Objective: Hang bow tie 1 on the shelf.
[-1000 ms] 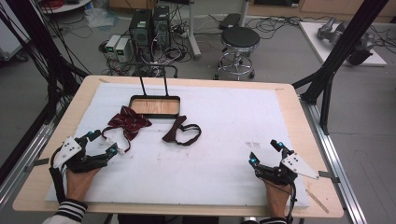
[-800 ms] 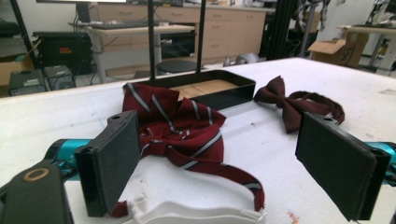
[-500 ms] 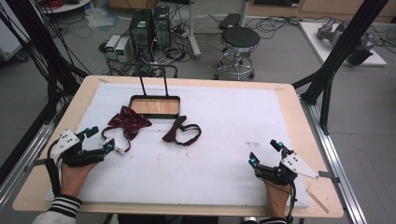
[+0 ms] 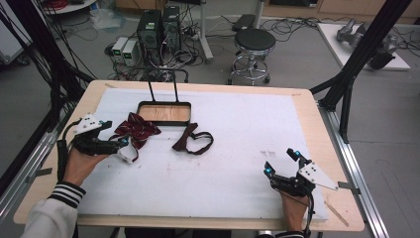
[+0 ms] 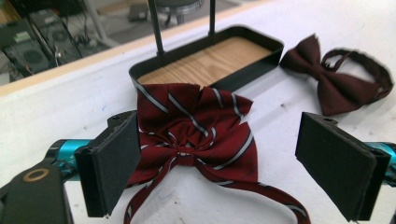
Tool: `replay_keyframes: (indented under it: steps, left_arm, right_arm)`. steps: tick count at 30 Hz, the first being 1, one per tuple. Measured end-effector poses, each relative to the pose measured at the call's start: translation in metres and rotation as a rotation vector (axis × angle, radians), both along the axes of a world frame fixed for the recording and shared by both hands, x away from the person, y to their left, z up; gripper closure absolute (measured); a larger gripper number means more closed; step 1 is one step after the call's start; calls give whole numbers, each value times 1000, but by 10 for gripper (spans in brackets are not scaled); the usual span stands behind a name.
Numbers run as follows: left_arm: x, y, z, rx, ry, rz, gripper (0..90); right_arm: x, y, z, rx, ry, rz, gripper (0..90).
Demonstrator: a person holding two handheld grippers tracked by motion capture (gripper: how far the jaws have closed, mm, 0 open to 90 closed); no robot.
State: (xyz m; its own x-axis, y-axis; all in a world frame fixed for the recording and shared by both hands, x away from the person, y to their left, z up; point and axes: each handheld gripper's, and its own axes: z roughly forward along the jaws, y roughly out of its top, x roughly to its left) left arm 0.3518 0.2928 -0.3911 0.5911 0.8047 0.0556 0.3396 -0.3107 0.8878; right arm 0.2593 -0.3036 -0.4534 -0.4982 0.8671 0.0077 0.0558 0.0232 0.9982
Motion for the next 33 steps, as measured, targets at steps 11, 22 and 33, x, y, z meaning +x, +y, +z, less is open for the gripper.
replay_keyframes:
  steps: [11,22,33]
  left_arm:
    - [34,-12,6,139,166,32,151]
    - [60,-23,-2,226,299,49,176]
    - [76,-31,-11,296,412,66,220]
  right_arm:
    - [0,0,0,2,-1,2,63]
    - [0,0,0,8,4,1,63]
    - [0,0,0,14,9,1,63]
